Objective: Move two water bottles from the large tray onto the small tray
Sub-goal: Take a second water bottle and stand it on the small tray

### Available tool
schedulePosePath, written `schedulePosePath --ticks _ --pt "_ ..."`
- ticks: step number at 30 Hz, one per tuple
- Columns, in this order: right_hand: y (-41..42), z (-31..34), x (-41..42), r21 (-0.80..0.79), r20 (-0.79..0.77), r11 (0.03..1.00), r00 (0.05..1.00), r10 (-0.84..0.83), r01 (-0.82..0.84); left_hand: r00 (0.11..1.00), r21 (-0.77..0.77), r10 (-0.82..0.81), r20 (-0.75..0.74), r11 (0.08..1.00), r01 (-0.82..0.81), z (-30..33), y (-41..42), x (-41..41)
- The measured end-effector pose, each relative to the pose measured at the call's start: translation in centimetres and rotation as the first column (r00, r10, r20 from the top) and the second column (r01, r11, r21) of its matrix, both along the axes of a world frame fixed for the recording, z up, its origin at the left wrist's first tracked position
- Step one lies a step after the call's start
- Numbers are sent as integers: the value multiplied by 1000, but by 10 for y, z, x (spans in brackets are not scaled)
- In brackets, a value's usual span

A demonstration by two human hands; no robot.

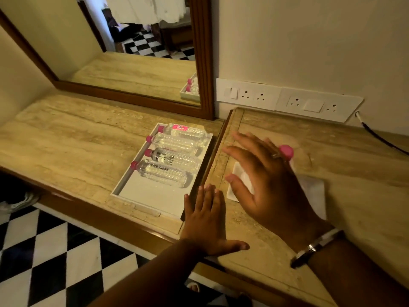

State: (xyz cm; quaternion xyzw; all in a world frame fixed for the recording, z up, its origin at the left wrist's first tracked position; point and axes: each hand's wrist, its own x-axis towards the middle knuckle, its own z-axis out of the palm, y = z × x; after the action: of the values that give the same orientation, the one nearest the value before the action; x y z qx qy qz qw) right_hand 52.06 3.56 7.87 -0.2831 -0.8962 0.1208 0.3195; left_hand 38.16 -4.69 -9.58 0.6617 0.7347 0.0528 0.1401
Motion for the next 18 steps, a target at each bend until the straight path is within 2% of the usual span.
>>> schedulePosePath --ticks 2,4,8,11,18 --pt "-2 -6 -13 -105 113 994 993 26 -14 999 -3 51 1 999 -51 0 -11 -17" --pt "-1 -13 -33 -191 237 982 971 41 6 991 -39 121 -65 992 -123 1 -25 -53" --pt "6 -44 -82 -223 473 970 881 21 97 958 -97 207 -200 968 -230 -5 -53 -154" --pt "8 -70 -123 -250 558 953 830 -3 172 941 -137 239 -239 951 -277 -8 -72 -230" --pt "-2 -123 -241 -310 664 922 747 36 231 948 -247 124 -295 948 -201 -21 -95 -368"
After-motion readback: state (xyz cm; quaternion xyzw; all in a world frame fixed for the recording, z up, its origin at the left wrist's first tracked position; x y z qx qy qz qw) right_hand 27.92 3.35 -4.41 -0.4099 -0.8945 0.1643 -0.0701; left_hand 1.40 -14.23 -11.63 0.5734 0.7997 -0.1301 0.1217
